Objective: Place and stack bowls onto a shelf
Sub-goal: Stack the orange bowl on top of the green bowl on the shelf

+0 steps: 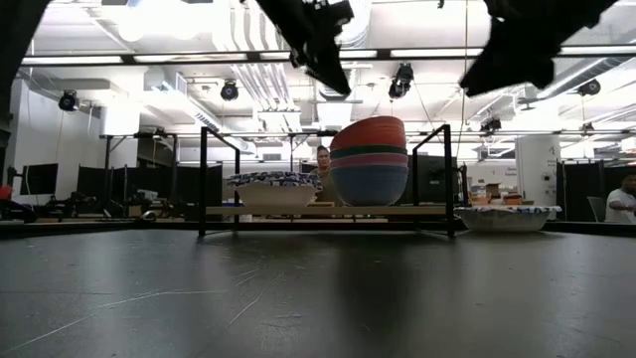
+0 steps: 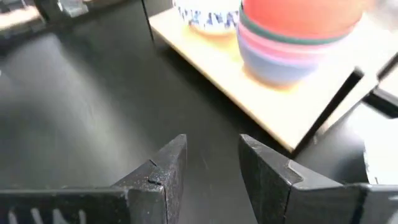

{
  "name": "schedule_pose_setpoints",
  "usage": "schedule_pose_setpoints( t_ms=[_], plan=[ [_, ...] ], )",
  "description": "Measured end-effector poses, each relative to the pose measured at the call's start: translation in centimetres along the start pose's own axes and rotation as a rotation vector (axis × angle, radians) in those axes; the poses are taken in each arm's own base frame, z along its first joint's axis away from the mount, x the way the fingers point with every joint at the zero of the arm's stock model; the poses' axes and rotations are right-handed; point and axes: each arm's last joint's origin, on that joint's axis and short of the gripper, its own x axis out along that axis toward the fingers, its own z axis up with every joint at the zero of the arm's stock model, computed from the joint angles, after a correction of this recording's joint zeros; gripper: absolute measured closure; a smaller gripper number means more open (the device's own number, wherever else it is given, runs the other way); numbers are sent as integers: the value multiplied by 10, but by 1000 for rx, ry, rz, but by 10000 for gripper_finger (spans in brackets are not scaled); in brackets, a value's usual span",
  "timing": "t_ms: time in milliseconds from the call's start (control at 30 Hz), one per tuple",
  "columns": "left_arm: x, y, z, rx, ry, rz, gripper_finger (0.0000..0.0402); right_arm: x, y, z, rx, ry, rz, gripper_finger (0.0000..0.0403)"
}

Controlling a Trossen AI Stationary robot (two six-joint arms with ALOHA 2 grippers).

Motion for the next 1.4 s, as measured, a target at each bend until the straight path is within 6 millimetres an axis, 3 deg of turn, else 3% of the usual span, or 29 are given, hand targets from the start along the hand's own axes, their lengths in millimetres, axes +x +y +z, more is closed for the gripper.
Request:
schedule_pose_setpoints(
  t_ms=[233,467,567,733,1033,1267,1400],
  plan=[
    [-34,-38,1,-33,-69,-78,301,11,-6,22,-23,-121,-16,297],
    [-47,-86,-14,-10,-161,-160,301,23,-20,45,-50,-204,-7,382],
    [-53,-96,-26,-30,-217,-171,301,29,-27,57,-63,-258,17,392],
    [-68,-97,-44,-136,-383,-181,301,41,-50,73,-37,-313,-12,394],
    [-87,-91,-79,-281,-563,-193,301,82,-83,85,-35,-332,-134,394],
    [-94,-89,-88,-299,-601,-194,301,110,-90,74,-41,-228,-168,394],
    [-93,-89,-88,-284,-595,-191,301,116,-89,72,-28,-198,-160,394]
  ],
)
